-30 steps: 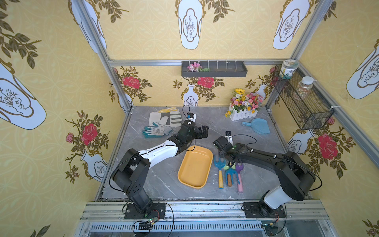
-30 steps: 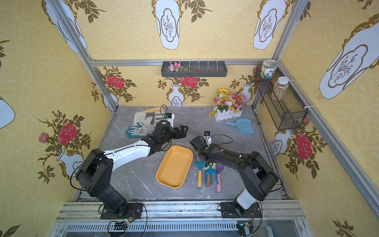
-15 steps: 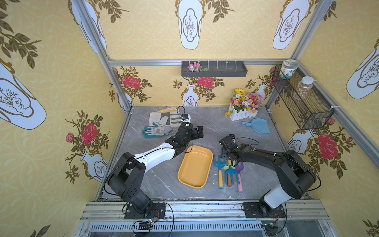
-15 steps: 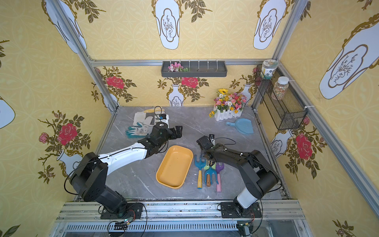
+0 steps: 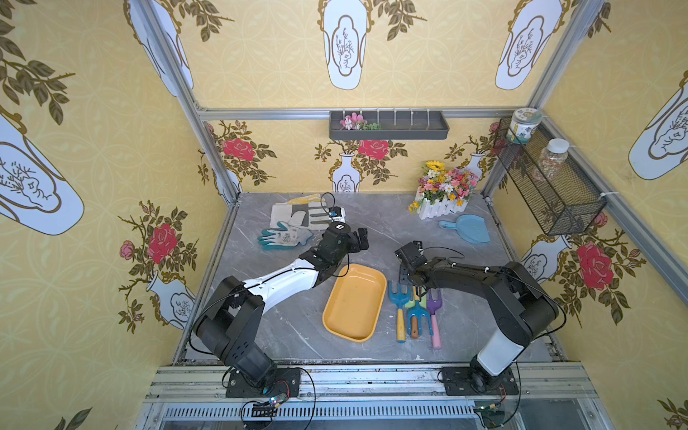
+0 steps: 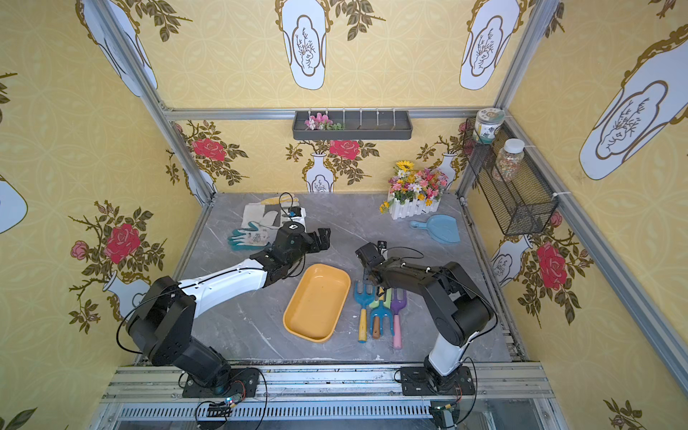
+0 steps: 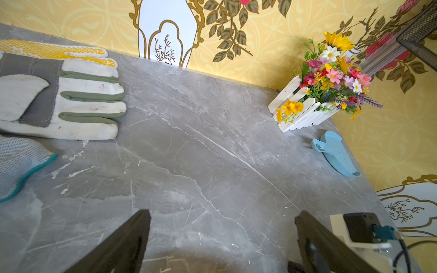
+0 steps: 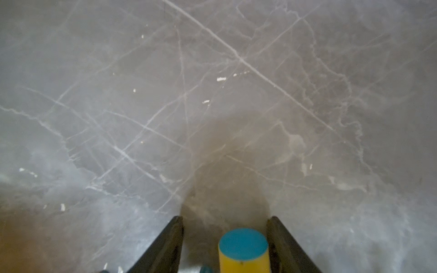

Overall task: Put the rake into the storage box
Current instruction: Pick up the rake at the center of the board.

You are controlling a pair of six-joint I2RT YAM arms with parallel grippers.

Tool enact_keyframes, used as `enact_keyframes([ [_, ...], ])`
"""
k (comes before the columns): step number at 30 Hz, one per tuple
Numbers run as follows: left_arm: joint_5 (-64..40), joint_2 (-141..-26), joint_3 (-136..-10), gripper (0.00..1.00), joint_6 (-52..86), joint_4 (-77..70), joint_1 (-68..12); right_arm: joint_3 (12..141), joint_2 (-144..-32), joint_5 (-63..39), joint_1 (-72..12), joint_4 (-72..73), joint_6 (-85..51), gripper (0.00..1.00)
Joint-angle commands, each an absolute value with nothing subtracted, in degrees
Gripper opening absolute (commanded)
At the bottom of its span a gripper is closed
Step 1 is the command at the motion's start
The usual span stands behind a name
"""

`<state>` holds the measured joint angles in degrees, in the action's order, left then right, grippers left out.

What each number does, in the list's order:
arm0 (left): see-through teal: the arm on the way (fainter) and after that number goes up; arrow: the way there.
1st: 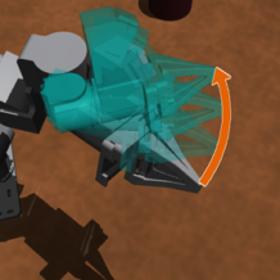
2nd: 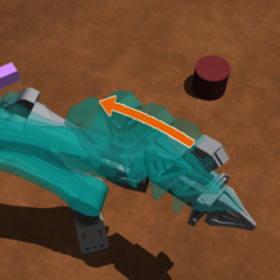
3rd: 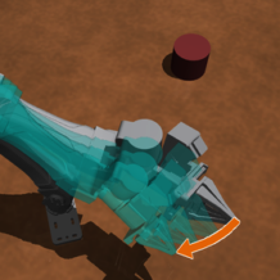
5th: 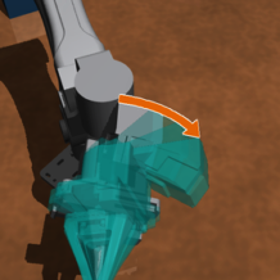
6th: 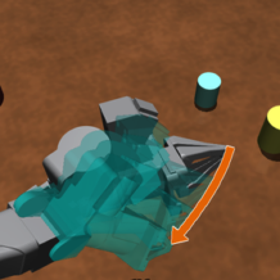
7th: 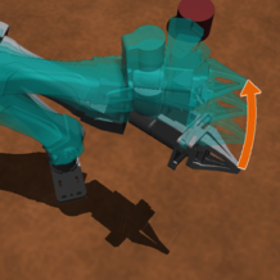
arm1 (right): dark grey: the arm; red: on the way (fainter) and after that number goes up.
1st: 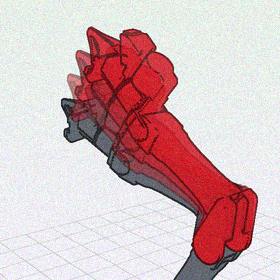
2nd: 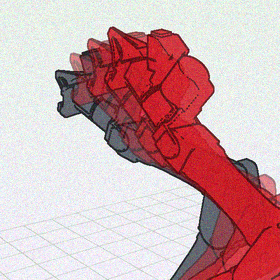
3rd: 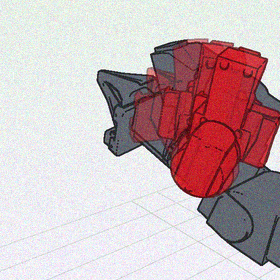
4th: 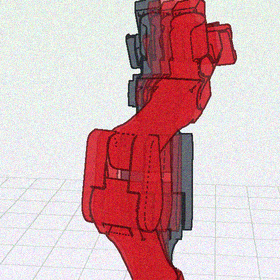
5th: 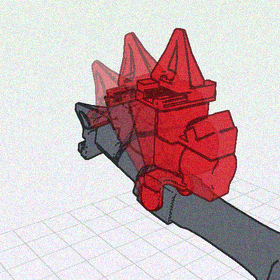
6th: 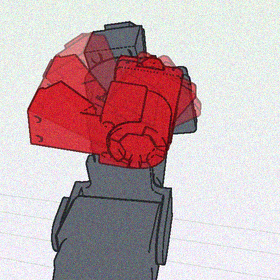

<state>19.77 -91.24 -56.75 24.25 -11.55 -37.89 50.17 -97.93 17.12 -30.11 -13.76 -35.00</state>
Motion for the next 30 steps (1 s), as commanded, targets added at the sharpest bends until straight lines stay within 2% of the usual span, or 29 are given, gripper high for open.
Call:
enact_keyframes([
  [1,20.4,-91.1,-56.3,1.00,23.6,-11.9,-37.9,50.7,-98.4,15.8,-29.2,-14.1,-33.3,0.54],
  [9,21.2,-91.5,-56.7,1.00,23.2,-11.9,-37.9,48.9,-98.3,13.8,-28.5,-13.2,-33.3,0.35],
  [14,21.5,-92.2,-57.1,0.98,23.2,-12.0,-37.9,47.7,-97.2,13.6,-27.8,-13.2,-33.5,0.18],
  [16,21.5,-92.6,-57.5,0.89,23.3,-11.9,-37.9,47.8,-96.8,13.7,-27.1,-13.4,-33.2,0.13],
  [18,21.8,-92.9,-57.7,0.71,23.5,-11.9,-37.9,48.1,-96.2,13.6,-26.2,-13.7,-32.9,0.08],
  [19,21.7,-93.0,-57.8,0.67,23.6,-11.9,-37.9,48.3,-96.1,13.7,-25.9,-13.9,-32.5,0.06],
  [30,16.6,-93.5,-58.0,0.69,22.6,-14.6,-37.9,54.6,-89.6,9.7,-19.1,-16.8,-28.0,0.00],
])
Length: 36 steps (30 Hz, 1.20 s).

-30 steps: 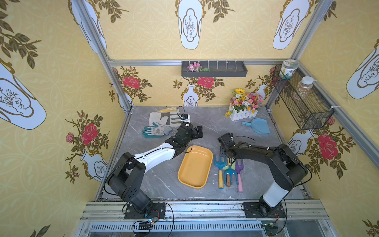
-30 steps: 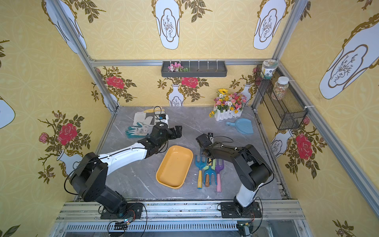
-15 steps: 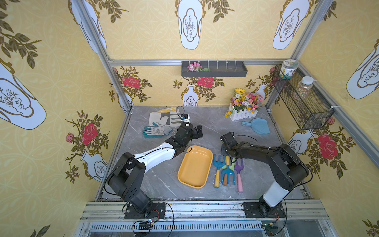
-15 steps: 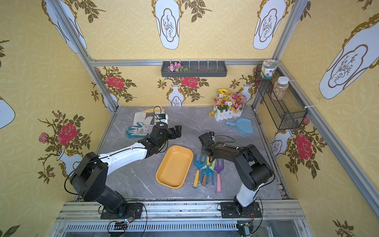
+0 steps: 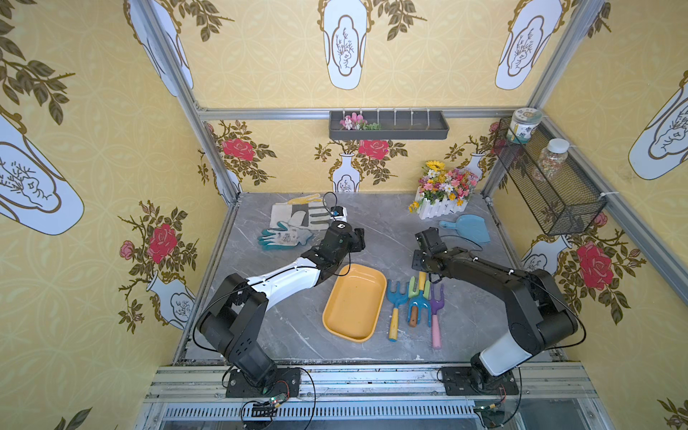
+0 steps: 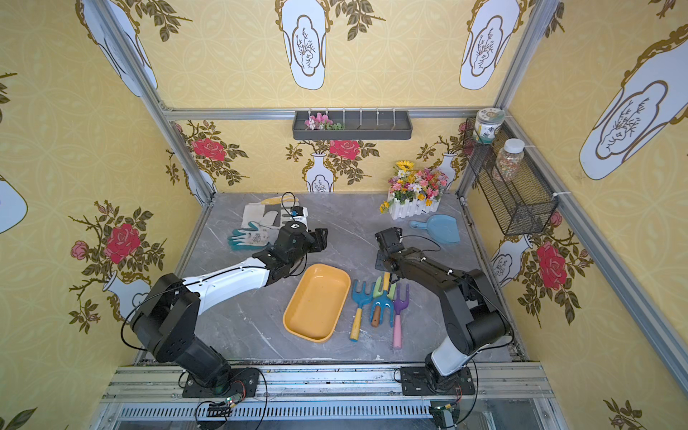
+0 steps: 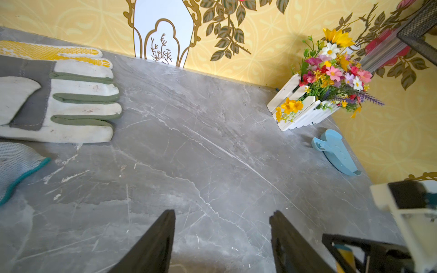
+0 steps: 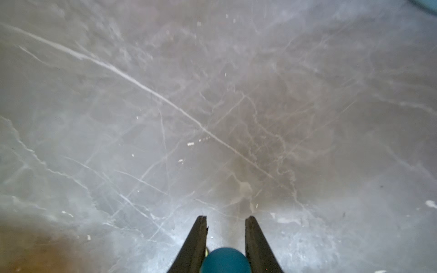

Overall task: Put the rake into the storage box
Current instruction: Pick up the rake at the center of the board, then place the rake in the storage box.

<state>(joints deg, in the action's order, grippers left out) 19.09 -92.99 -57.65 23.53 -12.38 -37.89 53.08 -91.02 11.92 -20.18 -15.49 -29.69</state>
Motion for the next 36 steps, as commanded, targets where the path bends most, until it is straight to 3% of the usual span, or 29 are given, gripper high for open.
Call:
enact_keyframes([
  [1,16.2,-93.6,-58.0,0.69,22.4,-14.8,-37.9,55.1,-89.2,9.0,-18.8,-17.0,-27.8,0.00],
  [13,9.3,-94.0,-58.0,0.72,20.6,-18.8,-37.8,60.6,-88.5,-3.3,-14.1,-19.3,-30.5,0.00],
  [23,-12.2,-96.3,-59.3,0.74,20.2,-23.5,-37.8,62.9,-92.1,-14.2,-12.9,-11.2,-37.7,0.00],
  [36,-24.4,-99.9,-61.5,0.78,20.3,-21.7,-37.9,70.1,-96.5,-13.0,-18.3,-7.9,-37.2,0.00],
])
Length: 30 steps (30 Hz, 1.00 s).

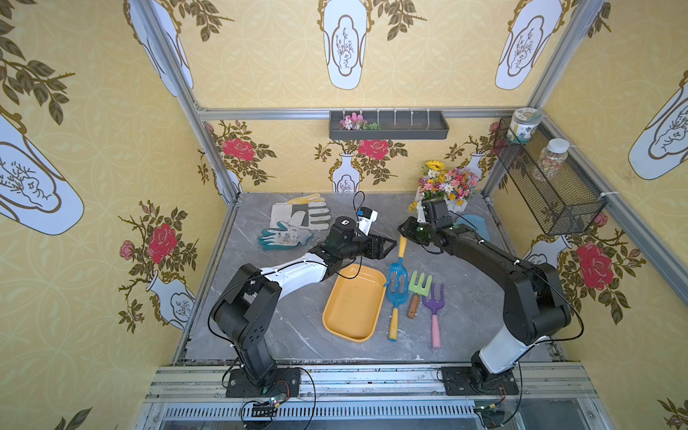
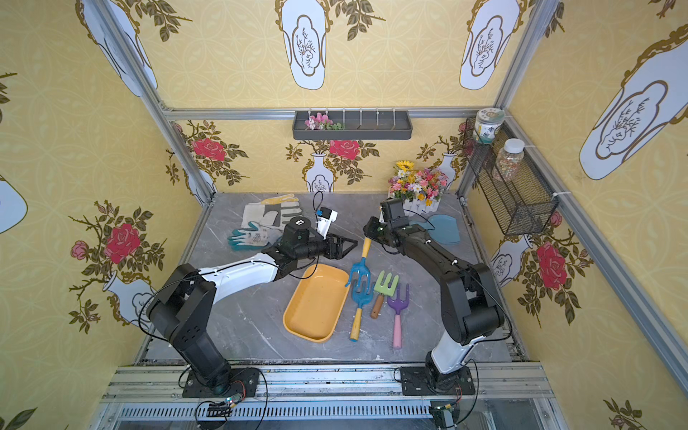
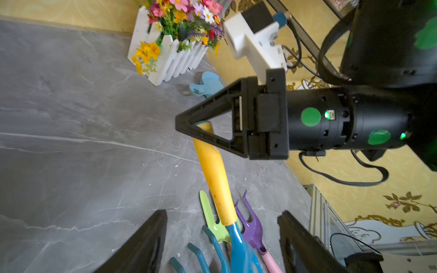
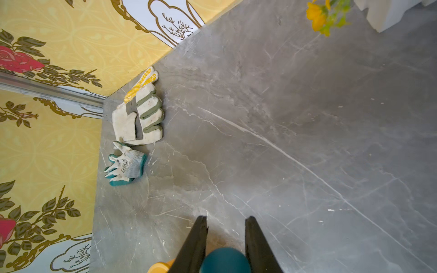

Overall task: Put the rake into the storage box
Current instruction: Place the rake in the storage box.

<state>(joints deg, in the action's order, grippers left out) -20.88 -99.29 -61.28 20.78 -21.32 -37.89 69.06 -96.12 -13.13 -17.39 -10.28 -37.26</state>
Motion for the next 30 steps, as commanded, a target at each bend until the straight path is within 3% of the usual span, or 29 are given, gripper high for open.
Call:
enact_keyframes([
  [1,-24.6,-99.9,-61.4,0.78,20.2,-21.5,-37.9,70.6,-96.7,-12.6,-18.8,-7.8,-37.3,0.00],
  [19,-26.7,-103.2,-63.4,0.64,19.4,-18.0,-38.3,75.8,-97.8,-12.6,-20.6,-5.2,-39.9,0.00],
  [22,-26.9,-103.5,-63.6,0.46,19.3,-17.4,-38.5,76.4,-97.7,-12.8,-20.6,-5.1,-39.8,0.00],
  [26,-27.2,-104.1,-64.2,0.09,19.3,-16.5,-38.7,76.5,-97.4,-12.9,-20.6,-5.1,-40.1,0.00],
  [28,-26.7,-103.9,-64.1,0.00,19.2,-16.5,-38.7,76.4,-97.3,-12.9,-20.6,-5.1,-40.2,0.00],
  [30,-25.6,-103.6,-64.1,0.00,19.3,-15.8,-38.7,76.2,-97.1,-13.0,-20.5,-5.1,-40.1,0.00],
])
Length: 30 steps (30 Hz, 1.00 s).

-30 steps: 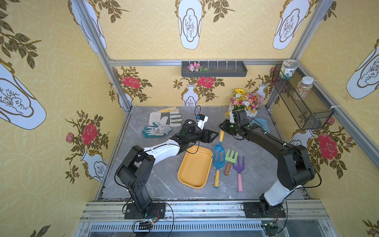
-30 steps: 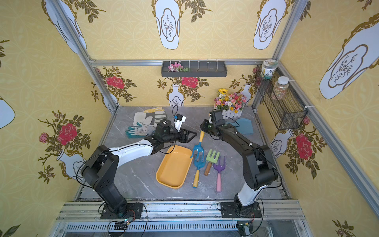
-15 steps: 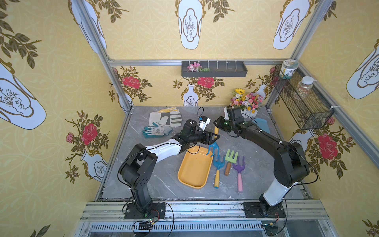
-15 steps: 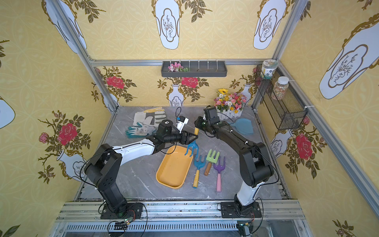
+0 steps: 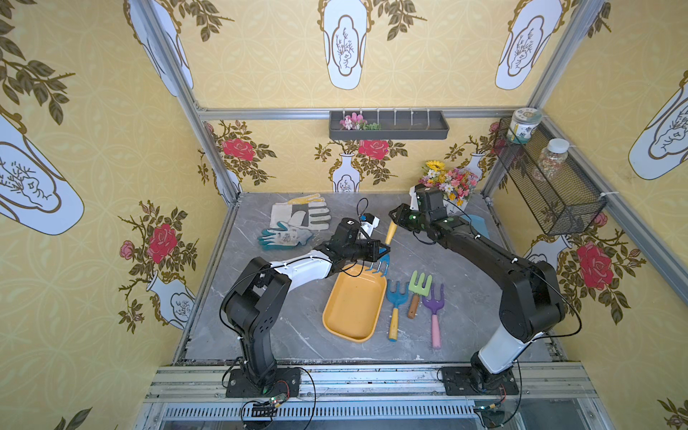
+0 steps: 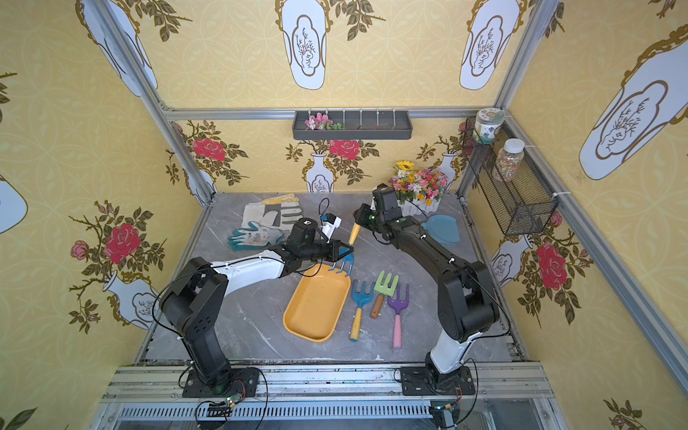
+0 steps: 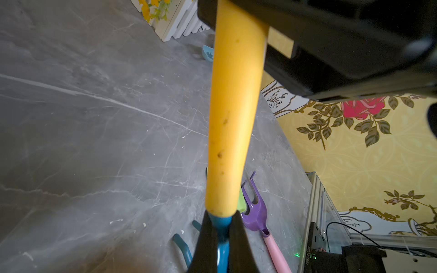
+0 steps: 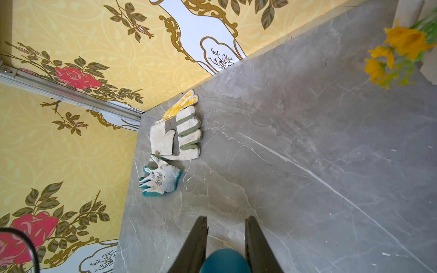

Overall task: Put the rake into the storage box
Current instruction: Place the rake in the storage box.

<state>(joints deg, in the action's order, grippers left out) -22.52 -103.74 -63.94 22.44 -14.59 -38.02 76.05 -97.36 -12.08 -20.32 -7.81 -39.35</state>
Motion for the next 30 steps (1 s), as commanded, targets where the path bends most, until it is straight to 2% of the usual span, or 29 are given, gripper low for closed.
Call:
enact_keyframes([
  [1,-25.0,-103.3,-64.1,0.00,18.9,-15.2,-38.7,76.0,-96.9,-13.1,-20.5,-5.1,-40.1,0.00],
  [3,-23.3,-102.7,-64.5,0.00,18.5,-12.7,-38.7,75.6,-96.4,-13.1,-20.5,-5.1,-40.0,0.01],
  [4,-22.5,-101.9,-64.6,0.00,18.1,-11.3,-38.7,75.2,-96.0,-13.1,-20.5,-5.0,-39.8,0.07],
  [7,-19.6,-97.9,-62.8,0.00,17.8,-9.1,-38.9,73.1,-94.0,-12.5,-20.4,-3.2,-39.2,0.41],
  [8,-18.8,-96.2,-61.9,0.00,17.9,-8.9,-39.0,72.0,-93.2,-11.8,-20.2,-2.3,-39.1,0.50],
  [11,-16.9,-91.9,-59.4,0.00,19.0,-8.2,-39.1,70.0,-91.0,-9.6,-19.5,-1.3,-39.0,0.64],
  [19,-9.9,-84.7,-51.8,0.00,23.2,-2.5,-42.8,70.0,-89.2,-3.1,-17.5,-11.4,-39.7,0.67],
  [24,-6.0,-83.1,-48.6,0.00,26.2,1.4,-48.0,70.2,-89.7,-3.8,-16.8,-14.7,-38.2,0.67],
  [30,-3.0,-80.0,-43.2,0.00,31.8,1.5,-49.1,67.8,-89.5,-6.7,-15.1,-12.3,-37.2,0.67],
])
